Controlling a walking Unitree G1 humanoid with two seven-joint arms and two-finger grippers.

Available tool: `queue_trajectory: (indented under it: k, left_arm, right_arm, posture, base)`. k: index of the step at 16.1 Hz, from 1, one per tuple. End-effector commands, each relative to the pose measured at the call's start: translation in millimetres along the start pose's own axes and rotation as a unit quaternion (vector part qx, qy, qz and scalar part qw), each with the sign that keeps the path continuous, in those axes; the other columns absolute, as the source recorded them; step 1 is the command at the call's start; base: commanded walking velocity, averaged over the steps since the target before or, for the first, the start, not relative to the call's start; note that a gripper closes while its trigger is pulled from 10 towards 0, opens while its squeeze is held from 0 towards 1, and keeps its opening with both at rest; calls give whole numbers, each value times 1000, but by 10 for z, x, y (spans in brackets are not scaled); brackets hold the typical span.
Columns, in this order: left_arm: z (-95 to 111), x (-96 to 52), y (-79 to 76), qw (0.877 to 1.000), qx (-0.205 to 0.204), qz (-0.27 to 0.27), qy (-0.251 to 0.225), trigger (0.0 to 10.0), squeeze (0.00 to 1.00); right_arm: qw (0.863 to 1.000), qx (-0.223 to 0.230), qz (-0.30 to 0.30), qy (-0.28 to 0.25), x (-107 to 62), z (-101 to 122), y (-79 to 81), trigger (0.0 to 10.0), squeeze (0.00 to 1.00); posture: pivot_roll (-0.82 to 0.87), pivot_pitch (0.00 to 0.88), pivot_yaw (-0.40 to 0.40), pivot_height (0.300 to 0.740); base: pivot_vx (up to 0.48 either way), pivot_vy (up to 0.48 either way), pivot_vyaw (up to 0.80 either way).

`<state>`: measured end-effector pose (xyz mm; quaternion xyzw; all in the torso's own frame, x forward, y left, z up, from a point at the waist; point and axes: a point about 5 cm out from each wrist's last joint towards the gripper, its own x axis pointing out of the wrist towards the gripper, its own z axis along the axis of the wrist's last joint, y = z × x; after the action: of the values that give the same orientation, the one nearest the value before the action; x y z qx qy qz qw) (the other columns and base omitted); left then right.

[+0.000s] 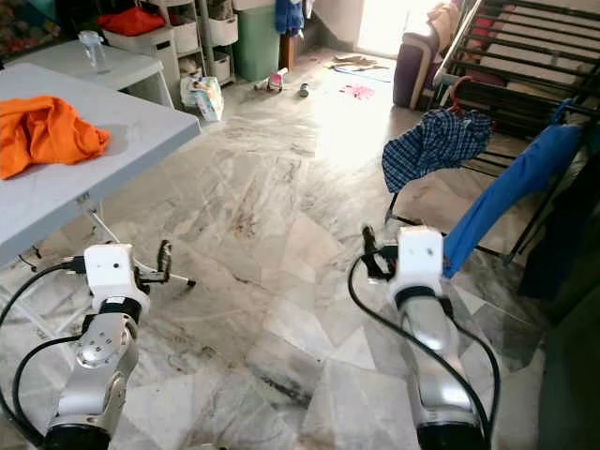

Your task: Hang hanger

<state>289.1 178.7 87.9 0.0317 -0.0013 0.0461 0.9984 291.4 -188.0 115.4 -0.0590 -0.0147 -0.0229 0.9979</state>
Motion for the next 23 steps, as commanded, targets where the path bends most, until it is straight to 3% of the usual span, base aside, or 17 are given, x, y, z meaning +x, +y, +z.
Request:
queue_trajectory:
  k: [1,6,10,13,19,23]
  left_arm:
    - [33,14,-72,1000,-5,-30,-4,10000,0]
    - [-1,-17,-120,997,-13,-70,5,10000,0]
    - [63,58,-217,996,4,-89,-10,10000,0]
    - [50,20,-136,997,0,-82,-7,10000,0]
    - [94,3,-226,995,-16,-102,-18,10000,0]
    - [100,-3,-225,994,-25,-103,-19,10000,0]
  right_arm:
    - [1000,0,-21,-13,-62,85,-107,10000,0]
    - [996,3,-85,21,-385,-37,-327,10000,0]
    - [996,1,-87,27,-491,1,-298,10000,0]
    - [997,3,-79,22,-433,22,-228,10000,0]
    - [998,-5,-68,8,-298,100,-181,10000,0]
    - [998,-4,-59,8,-287,107,-156,10000,0]
  posture:
    - [43,0,-4,740]
    - [5,0,19,740]
    - [-46,0,26,740]
    - [-54,0,60,740]
    - [-39,0,63,740]
    - [-39,0,54,740]
  base:
    - [0,0,0]
    - [0,0,0]
    - [0,0,0]
    - [0,0,0]
    - [0,0,-221]
    - [288,0,0]
